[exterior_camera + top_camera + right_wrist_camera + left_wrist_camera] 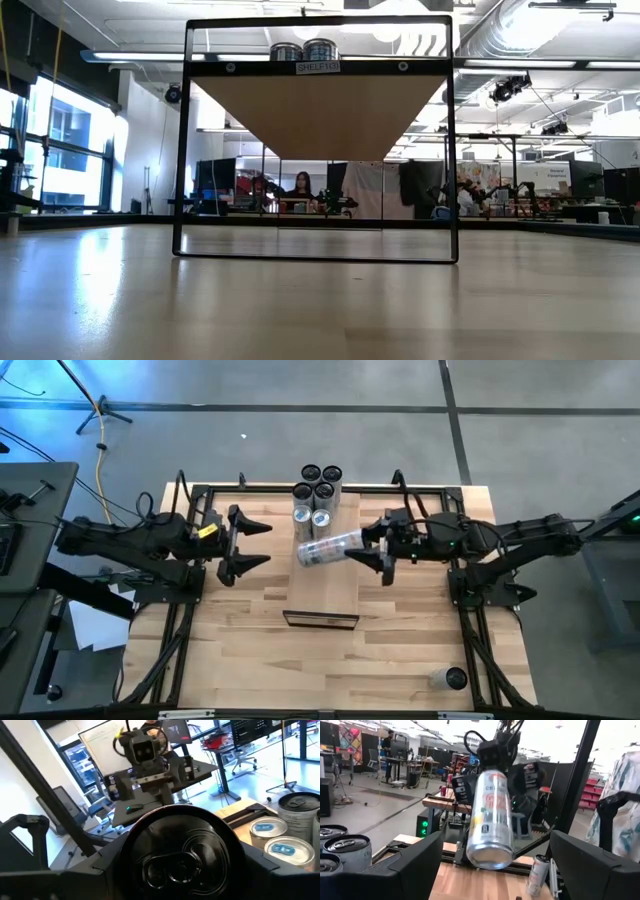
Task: Place canned beverage on shelf
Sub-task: Put the top white yellow soda can on the shelf
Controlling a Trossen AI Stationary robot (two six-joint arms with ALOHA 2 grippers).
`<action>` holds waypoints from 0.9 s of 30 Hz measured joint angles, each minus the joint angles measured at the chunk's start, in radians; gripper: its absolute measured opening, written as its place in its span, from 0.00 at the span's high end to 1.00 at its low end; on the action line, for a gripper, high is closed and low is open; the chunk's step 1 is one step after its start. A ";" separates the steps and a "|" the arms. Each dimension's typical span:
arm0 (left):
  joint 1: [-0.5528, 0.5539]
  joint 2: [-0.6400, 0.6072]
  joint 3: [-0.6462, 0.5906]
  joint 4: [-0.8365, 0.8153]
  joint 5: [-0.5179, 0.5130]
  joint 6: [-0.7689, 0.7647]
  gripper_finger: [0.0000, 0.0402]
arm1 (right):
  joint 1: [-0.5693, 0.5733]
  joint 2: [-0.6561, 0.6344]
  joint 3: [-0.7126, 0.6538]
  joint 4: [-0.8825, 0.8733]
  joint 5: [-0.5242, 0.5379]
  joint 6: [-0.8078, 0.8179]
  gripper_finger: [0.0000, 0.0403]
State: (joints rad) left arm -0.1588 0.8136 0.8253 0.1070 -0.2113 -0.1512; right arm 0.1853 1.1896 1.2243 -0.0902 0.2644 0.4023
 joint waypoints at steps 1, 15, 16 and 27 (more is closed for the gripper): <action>-0.005 0.004 0.000 -0.002 -0.008 0.011 0.16 | 0.000 0.000 0.000 0.001 0.001 0.000 0.40; -0.015 0.052 0.000 0.023 -0.020 0.040 0.16 | 0.021 0.000 0.000 -0.059 -0.002 0.036 0.40; -0.015 0.053 -0.001 0.018 -0.020 0.040 0.16 | 0.021 0.000 -0.001 -0.070 0.003 0.038 0.40; -0.014 0.052 -0.001 0.026 -0.020 0.022 0.16 | 0.021 0.017 0.057 -0.220 0.073 0.046 0.40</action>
State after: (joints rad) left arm -0.1730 0.8658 0.8246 0.1330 -0.2314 -0.1291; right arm 0.2066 1.2068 1.2817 -0.3099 0.3377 0.4479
